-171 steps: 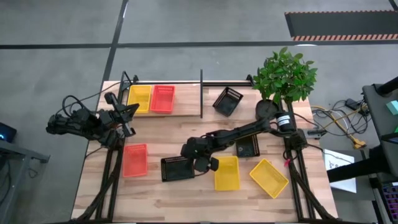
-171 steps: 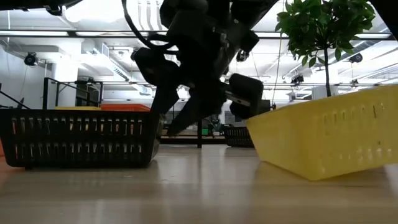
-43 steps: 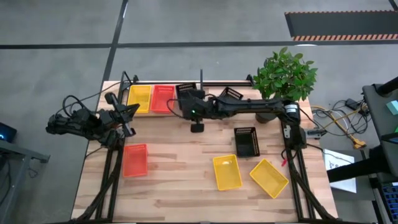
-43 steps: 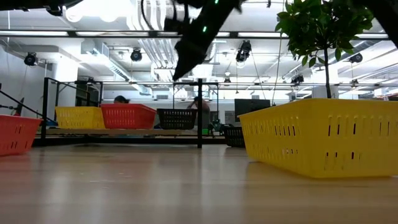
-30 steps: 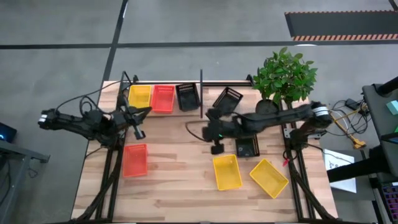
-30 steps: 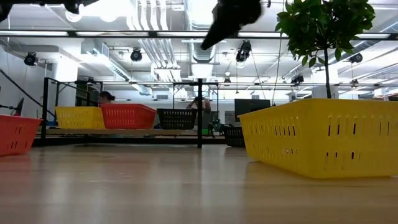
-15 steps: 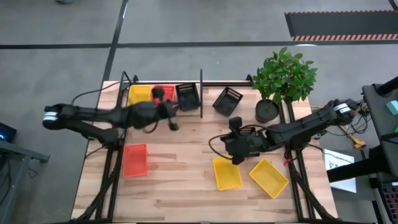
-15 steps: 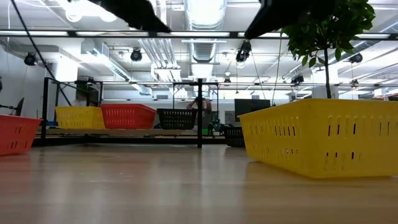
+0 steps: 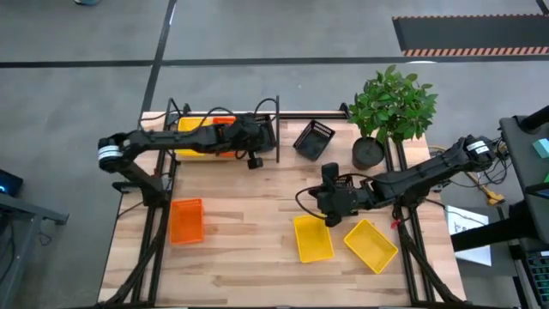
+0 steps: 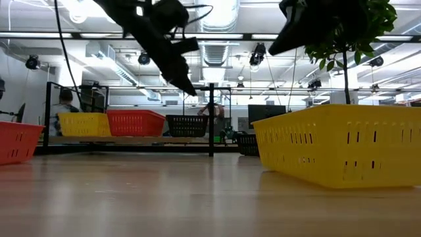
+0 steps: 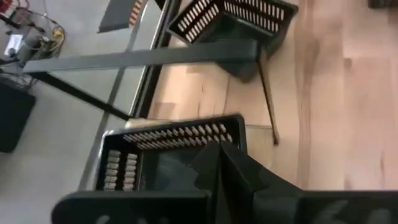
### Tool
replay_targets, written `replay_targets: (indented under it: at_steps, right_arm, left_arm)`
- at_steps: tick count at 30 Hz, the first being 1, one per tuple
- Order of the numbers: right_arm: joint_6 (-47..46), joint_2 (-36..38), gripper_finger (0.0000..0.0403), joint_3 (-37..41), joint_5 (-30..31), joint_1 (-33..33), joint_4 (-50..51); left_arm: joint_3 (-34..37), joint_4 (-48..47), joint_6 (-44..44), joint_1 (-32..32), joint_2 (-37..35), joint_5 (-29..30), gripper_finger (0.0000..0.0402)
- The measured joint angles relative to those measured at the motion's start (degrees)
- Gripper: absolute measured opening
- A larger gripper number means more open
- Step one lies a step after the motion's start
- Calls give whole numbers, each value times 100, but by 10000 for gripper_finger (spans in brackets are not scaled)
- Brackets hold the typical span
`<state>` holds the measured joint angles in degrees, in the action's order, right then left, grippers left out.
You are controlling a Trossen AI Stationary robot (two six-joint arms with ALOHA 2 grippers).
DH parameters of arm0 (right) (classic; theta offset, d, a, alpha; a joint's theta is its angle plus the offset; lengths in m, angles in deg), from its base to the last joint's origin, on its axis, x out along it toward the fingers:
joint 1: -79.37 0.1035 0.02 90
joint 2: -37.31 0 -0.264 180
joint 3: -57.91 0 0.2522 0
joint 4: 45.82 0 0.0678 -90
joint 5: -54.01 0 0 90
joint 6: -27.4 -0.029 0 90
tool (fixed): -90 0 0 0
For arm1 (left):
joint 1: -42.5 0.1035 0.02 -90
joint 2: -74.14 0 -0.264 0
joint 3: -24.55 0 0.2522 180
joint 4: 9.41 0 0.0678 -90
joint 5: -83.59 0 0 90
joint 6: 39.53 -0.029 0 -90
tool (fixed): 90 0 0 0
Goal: Stack baskets on shelf by color
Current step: Put the bottom left black bin on the shelf
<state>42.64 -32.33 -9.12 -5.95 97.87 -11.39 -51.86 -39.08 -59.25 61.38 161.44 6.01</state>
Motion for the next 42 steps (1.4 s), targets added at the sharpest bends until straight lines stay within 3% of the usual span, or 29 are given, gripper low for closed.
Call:
replay_targets:
  at_steps: [11,24,38,42]
  right_arm:
    - [-37,-22,12,10,3,0,-40]
    - [-28,-22,12,10,2,0,-42]
    - [-28,-24,12,10,2,0,-39]
    - [-48,-26,12,10,2,0,-32]
  left_arm:
    - [39,-1131,146,172,233,-43,0]
    - [39,-1715,140,169,144,-41,0]
    - [39,-1749,140,156,-257,-25,0]
    - [81,-1748,139,-17,-467,-513,0]
